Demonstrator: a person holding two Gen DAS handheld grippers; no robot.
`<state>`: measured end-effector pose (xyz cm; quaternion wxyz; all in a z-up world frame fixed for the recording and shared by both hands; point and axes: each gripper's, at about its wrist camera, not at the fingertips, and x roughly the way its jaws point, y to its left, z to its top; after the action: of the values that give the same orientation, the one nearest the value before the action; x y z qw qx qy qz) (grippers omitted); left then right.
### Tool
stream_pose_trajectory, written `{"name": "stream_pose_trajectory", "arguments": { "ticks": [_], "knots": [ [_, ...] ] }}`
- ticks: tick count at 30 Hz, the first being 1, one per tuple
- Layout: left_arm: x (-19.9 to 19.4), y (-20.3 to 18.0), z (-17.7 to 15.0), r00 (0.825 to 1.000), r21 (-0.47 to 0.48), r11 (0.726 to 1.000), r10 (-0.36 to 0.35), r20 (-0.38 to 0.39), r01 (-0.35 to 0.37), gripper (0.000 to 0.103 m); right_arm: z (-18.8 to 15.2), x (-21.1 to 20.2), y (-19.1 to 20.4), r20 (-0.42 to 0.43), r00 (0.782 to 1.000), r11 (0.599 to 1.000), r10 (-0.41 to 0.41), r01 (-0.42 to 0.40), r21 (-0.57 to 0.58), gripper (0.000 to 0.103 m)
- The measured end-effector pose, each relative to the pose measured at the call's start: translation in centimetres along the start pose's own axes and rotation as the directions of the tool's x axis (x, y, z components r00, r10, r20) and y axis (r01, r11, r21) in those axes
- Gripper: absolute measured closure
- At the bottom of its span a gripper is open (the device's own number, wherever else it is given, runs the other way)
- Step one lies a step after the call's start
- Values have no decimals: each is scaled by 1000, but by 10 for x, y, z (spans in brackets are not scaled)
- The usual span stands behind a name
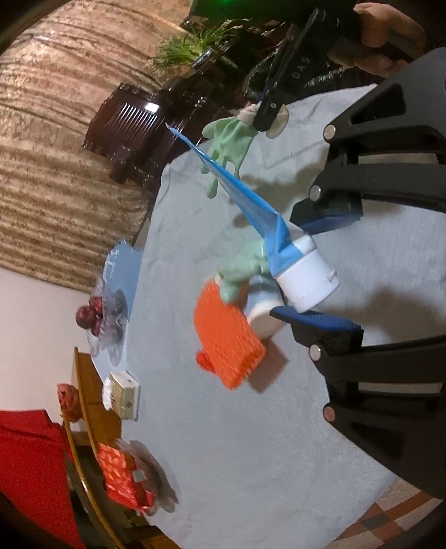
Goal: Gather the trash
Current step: 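Carry the tube and green glove with both tools over the bin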
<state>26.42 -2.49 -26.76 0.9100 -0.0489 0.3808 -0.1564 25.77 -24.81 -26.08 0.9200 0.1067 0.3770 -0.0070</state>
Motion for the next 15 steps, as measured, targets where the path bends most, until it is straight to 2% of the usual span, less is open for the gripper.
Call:
{"name": "stream_pose_trajectory", "arguments": {
  "ticks": [5,15],
  "knots": [
    [-9,-43,6,999,40,998,-43,8,43,65,2,-38,-26,49,998,999,-39,38,30,77],
    [-3,-162,10,989,157,976,-150,-13,150,65,-7,-111,-125,109,976,976,-187,173,130,77]
  ]
}}
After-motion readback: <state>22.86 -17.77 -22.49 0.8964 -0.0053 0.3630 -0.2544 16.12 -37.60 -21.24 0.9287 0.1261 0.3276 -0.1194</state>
